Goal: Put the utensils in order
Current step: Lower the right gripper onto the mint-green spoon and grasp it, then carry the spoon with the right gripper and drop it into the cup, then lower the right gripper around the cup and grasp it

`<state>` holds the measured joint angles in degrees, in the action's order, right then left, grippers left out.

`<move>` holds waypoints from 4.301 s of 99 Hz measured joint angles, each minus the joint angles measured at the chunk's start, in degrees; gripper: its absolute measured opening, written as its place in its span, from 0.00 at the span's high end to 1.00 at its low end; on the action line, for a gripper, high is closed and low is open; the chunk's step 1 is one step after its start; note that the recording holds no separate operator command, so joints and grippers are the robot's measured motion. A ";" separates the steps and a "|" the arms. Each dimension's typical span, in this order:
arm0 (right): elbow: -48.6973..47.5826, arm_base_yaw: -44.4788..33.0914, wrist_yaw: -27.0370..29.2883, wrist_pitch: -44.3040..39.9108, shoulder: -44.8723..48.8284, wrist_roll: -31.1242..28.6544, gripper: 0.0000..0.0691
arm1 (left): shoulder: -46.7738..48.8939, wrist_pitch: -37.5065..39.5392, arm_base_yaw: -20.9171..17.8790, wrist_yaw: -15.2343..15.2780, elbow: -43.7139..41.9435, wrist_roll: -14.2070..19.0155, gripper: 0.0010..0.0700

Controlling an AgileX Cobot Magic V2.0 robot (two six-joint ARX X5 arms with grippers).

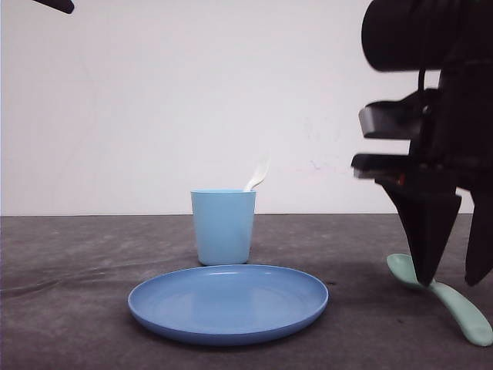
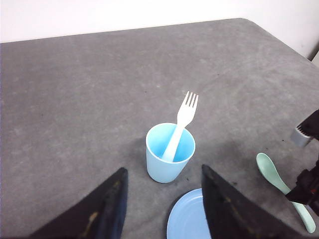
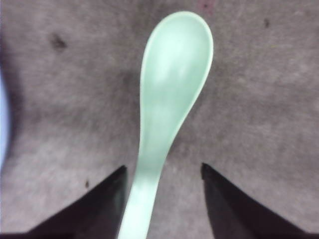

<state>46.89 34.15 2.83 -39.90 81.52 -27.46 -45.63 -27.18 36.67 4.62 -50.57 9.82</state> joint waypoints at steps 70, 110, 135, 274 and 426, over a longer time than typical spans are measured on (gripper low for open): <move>0.00 0.28 0.02 3.91 3.41 -2.64 0.88 | 0.61 -1.99 0.00 0.00 0.00 0.07 0.61; 1.16 0.42 1.55 2.91 0.98 -0.42 0.88 | 0.61 -2.43 0.00 0.00 0.00 0.07 0.61; 12.09 1.55 1.92 6.67 -5.38 3.96 0.89 | 0.61 -2.43 0.00 0.00 0.00 0.31 0.61; 17.55 11.13 7.74 44.92 16.46 16.98 0.50 | 0.61 -4.13 0.00 0.00 0.00 1.60 0.61; 17.55 11.26 -0.20 18.95 12.70 2.01 0.01 | 0.59 -5.46 0.00 0.00 0.00 1.60 0.61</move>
<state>64.45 45.41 2.63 -20.95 94.21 -25.45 -45.04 -32.64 36.67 4.62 -50.57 11.42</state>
